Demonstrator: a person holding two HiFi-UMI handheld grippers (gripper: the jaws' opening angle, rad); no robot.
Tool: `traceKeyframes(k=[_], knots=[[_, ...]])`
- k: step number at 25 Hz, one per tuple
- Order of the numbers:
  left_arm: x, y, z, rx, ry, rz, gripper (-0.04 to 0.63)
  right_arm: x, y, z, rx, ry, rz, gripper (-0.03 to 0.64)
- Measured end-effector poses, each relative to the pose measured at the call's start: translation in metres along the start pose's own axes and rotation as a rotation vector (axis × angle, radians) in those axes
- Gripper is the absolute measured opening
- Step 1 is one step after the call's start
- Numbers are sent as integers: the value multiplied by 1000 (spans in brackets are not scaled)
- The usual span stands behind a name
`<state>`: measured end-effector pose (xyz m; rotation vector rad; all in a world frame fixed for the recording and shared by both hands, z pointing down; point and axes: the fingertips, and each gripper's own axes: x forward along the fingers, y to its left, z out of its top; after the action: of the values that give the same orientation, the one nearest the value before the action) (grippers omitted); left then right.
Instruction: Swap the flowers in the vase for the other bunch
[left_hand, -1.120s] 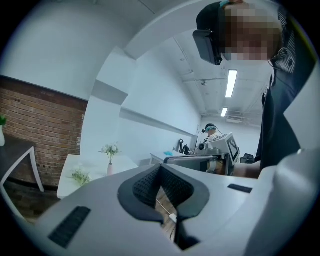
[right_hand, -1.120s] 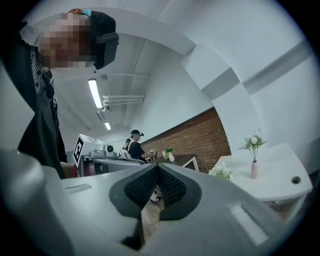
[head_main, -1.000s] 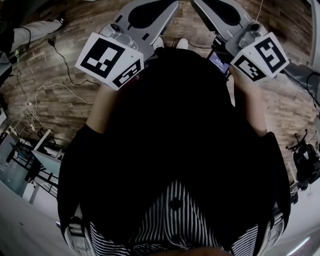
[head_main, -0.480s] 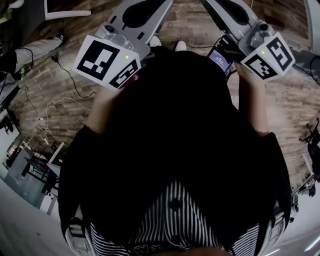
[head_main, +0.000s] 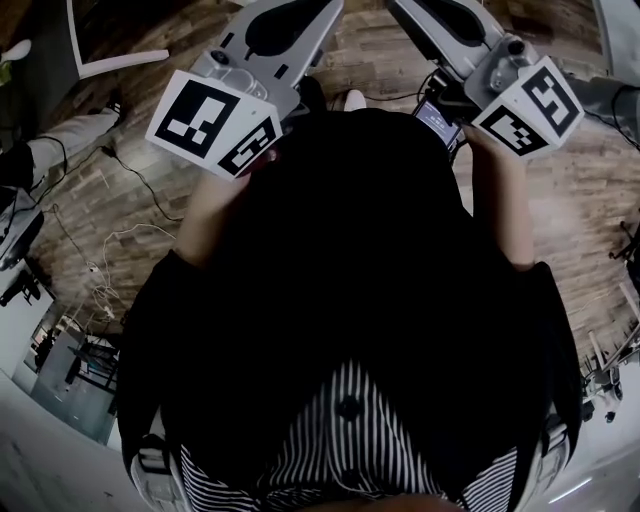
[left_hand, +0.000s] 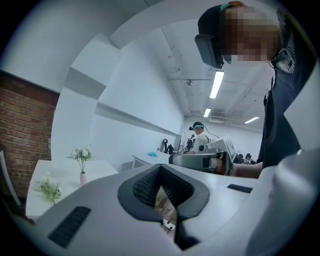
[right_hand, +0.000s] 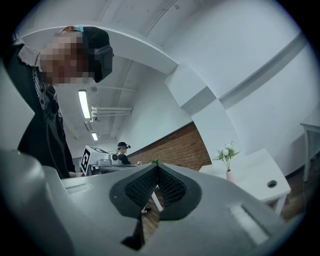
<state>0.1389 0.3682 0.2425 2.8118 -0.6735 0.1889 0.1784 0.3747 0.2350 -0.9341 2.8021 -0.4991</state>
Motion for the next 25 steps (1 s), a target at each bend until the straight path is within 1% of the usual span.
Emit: traceKeyframes(k=[3,8,15,21,25], knots=[[6,16,5,2,-10,-30,0,9,-12,0,13,5,-27,5],[4,66,22,-12,-23,-49,0,51,-30,11,15,23,-66,5],[0,132,32,-45,-38,-87,0,111,-50,17,7,54,-108,5],[-18,212,48,-88,-56,-57,0,165,-65,24,-3,91,-150,5],[-24,228,56,-68,-71,-89,0,194,-71,26,-15,87,-175,5]])
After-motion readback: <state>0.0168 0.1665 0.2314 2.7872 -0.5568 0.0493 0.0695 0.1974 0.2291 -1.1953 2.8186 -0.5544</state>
